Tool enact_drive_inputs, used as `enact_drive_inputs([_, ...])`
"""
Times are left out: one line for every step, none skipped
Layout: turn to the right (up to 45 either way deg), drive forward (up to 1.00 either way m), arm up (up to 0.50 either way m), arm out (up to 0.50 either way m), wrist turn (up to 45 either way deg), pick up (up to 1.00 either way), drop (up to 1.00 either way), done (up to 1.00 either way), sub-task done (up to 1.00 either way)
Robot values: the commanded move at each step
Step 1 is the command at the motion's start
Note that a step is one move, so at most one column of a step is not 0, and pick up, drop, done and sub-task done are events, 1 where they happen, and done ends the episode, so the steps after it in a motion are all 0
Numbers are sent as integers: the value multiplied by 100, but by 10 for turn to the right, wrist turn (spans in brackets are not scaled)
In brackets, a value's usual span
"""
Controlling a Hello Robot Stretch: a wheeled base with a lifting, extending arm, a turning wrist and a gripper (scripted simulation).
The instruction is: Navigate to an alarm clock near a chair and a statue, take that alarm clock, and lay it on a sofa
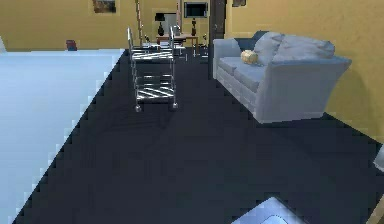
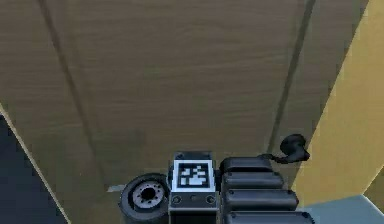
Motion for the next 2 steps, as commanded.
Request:
enact_drive_inputs([0,15,0,0,0,0,0,0,0])
enact_drive_inputs([30,0,0,0,0,0,0,0,0])
